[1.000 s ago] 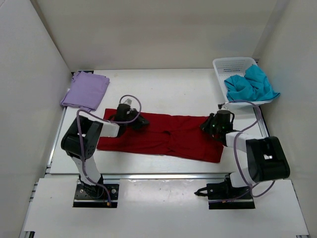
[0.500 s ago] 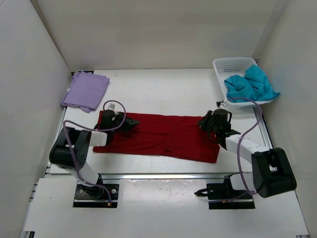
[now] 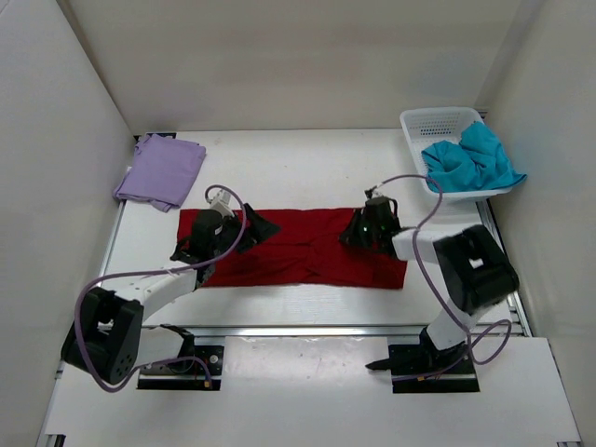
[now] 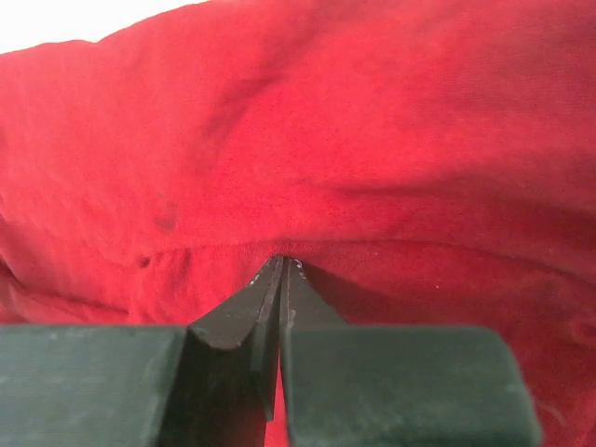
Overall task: Fold and stack the t-shirts
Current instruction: Fold the other side of the tshirt into a rectangle, then rotate the tshirt 90 degrees
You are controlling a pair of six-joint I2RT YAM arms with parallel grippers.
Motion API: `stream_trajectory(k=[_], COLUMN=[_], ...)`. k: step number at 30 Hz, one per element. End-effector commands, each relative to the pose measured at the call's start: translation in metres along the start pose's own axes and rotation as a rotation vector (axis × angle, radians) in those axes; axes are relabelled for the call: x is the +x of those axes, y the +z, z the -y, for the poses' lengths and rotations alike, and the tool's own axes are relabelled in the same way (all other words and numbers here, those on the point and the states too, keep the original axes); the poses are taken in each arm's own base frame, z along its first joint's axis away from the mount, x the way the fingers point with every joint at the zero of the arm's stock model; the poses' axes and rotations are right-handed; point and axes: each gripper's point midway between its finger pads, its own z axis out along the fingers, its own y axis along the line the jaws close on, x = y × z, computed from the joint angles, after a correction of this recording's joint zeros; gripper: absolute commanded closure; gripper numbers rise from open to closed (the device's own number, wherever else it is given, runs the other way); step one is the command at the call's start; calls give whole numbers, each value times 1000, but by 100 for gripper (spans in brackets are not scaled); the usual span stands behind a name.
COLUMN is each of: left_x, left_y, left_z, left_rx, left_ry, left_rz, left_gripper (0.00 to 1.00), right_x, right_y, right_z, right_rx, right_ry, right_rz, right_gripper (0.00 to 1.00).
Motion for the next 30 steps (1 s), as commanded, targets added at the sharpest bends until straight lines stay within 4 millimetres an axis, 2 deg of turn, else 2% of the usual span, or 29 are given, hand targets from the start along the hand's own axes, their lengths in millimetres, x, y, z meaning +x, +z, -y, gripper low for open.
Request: stream_trajectory(k=[1, 2, 3, 4, 5, 6, 7, 8, 9, 10, 11, 12, 13, 14, 16, 18, 20, 22, 24, 25, 26, 27, 28, 29, 30], left_x=[20, 23, 25, 28, 25, 22, 22, 20, 20, 18, 17, 20, 21, 21, 23, 24, 26, 28, 29, 32, 35, 32, 30, 28, 23], left_y=[-17, -19, -24, -28, -30, -36, -40, -44, -46, -49, -50, -52, -53, -54, -54, -54, -53, -52, -51, -52, -53, -54, -56, -57, -61], left_z=[0, 5, 2, -4, -5, -9, -12, -15, -21, -23, -25, -30, -32, -33, -35, -32, -28, -27, -22, -21, -24, -22, -22, -22, -20], left_rx=[14, 39, 38, 25, 19, 11, 3, -13, -35, -48, -56, -70, -73, -76, -72, -66, -57, -46, -44, -35, -41, -29, -14, -11, -3], left_ry=[77, 74, 69, 61, 57, 56, 52, 55, 58, 49, 57, 59, 48, 40, 30, 46, 57, 70, 105, 106, 106, 89, 85, 74, 80], left_rz=[-40, -52, -52, -53, -36, -12, -7, 9, 7, 5, 3, -10, -13, -10, -13, -19, -46, -84, -126, -138, -140, -123, -105, -94, -73], left_gripper=[1, 1, 1, 5, 15, 25, 31, 40, 44, 46, 48, 50, 54, 54, 54, 54, 55, 56, 55, 55, 54, 54, 55, 55, 55], right_x=[-43, -55, -79, -76, -123, -144, -126, -165, -202, -185, -237, -262, -277, -274, -289, -290, -275, -256, -224, -227, -197, -176, -194, -143, -123], right_y=[38, 45, 64, 88, 97, 121, 147, 161, 150, 164, 142, 124, 99, 93, 36, -1, -36, -49, -68, -100, -82, -91, -139, -106, -113], right_z=[2, 0, -6, 3, -24, -38, -24, -53, -93, -87, -128, -147, -162, -163, -189, -212, -231, -226, -222, -245, -222, -219, -254, -208, -192], right_rx=[-7, -11, -26, -9, -63, -104, -78, -148, -198, -162, -213, -223, -238, -263, -275, -234, -208, -146, -37, -51, 18, 19, -104, -43, -100], right_ry=[-11, -11, -18, -12, -41, -60, -46, -77, -137, -166, -235, -285, -286, -276, -343, -429, -460, -464, -513, -555, -567, -592, -556, -555, -486], right_rz=[-32, -29, -22, -63, -20, -39, -125, -77, -31, -97, 33, 97, 134, 108, 149, 191, 179, 126, 82, 175, 107, 156, 359, 267, 340], right_gripper=[100, 99, 100, 100, 100, 100, 100, 100, 100, 100, 100, 100, 100, 100, 100, 100, 100, 100, 100, 100, 100, 100, 100, 100, 98])
